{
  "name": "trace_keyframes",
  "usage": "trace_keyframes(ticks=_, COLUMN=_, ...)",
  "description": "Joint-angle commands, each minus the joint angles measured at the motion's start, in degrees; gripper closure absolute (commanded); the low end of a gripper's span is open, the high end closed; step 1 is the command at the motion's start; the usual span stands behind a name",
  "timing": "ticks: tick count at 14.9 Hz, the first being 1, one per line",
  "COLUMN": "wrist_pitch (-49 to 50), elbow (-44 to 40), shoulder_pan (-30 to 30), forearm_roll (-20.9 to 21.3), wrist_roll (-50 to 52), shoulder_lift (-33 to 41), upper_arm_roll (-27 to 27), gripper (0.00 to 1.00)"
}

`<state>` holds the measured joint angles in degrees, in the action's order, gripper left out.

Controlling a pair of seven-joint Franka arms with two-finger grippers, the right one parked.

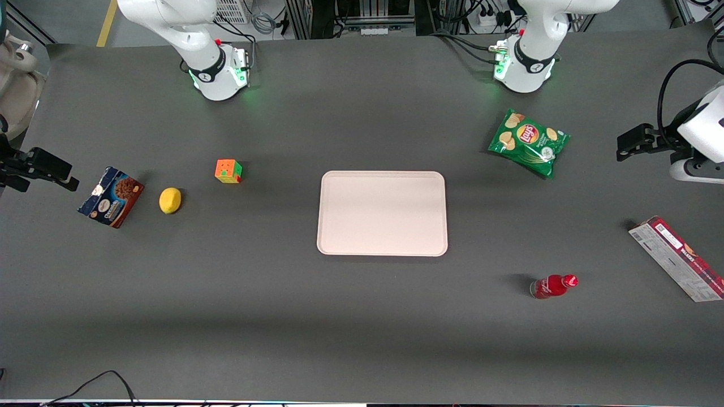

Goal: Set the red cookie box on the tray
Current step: 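Lower the open left gripper onto the red plaid shortbread box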

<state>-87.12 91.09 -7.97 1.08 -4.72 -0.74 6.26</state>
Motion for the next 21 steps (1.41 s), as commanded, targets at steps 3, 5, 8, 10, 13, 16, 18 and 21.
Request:
trace_keyframes(ticks=3, wrist_pitch=-3.58, elbow=3.39, shoulder_pan=-0.12, forearm_roll=-0.03, wrist_roll=-0.12, shoulder_lift=2.85, upper_arm_roll=0.06, gripper=0.0)
trace_keyframes(ticks=5, wrist_pitch=-3.58, elbow=3.65, shoulder_pan=-0.21, forearm_roll=-0.12, wrist_roll=-0.2, shoulder_lift=2.67, upper_arm_roll=0.15, gripper=0.0)
trace_keyframes(ticks=8, wrist_pitch=-6.72, elbow=7.24, shoulder_pan=-0.21, forearm_roll=0.15, wrist_roll=-0.2, shoulder_lift=2.15, upper_arm_roll=0.41, gripper=0.0)
trace_keyframes(ticks=10, wrist_pitch=-13.05, elbow=10.93, shoulder_pan=-0.12, forearm_roll=0.76, wrist_roll=-0.2, shoulder_lift=1.62, upper_arm_roll=2.07, gripper=0.0)
trace_keyframes(ticks=13, wrist_pitch=-20.61, elbow=14.63, shoulder_pan=-0.12, forearm_roll=0.67, wrist_roll=0.32, shoulder_lift=-0.92, upper_arm_roll=6.91, gripper=0.0)
trace_keyframes(ticks=16, wrist_pitch=-27.47, elbow=14.91, shoulder_pan=-0.12, forearm_roll=0.67, wrist_roll=-0.11, shoulder_lift=-5.49, upper_arm_roll=11.74, gripper=0.0)
trace_keyframes(ticks=18, wrist_pitch=-31.25, elbow=14.82, shoulder_pan=1.02, forearm_roll=0.5, wrist_roll=-0.2, shoulder_lift=-8.21, upper_arm_roll=13.5, gripper=0.0)
trace_keyframes(ticks=21, wrist_pitch=-31.88, elbow=12.11, shoulder_pan=5.31, forearm_roll=-0.55, wrist_roll=-0.29, shoulder_lift=-14.71, upper_arm_roll=14.83, gripper=0.0)
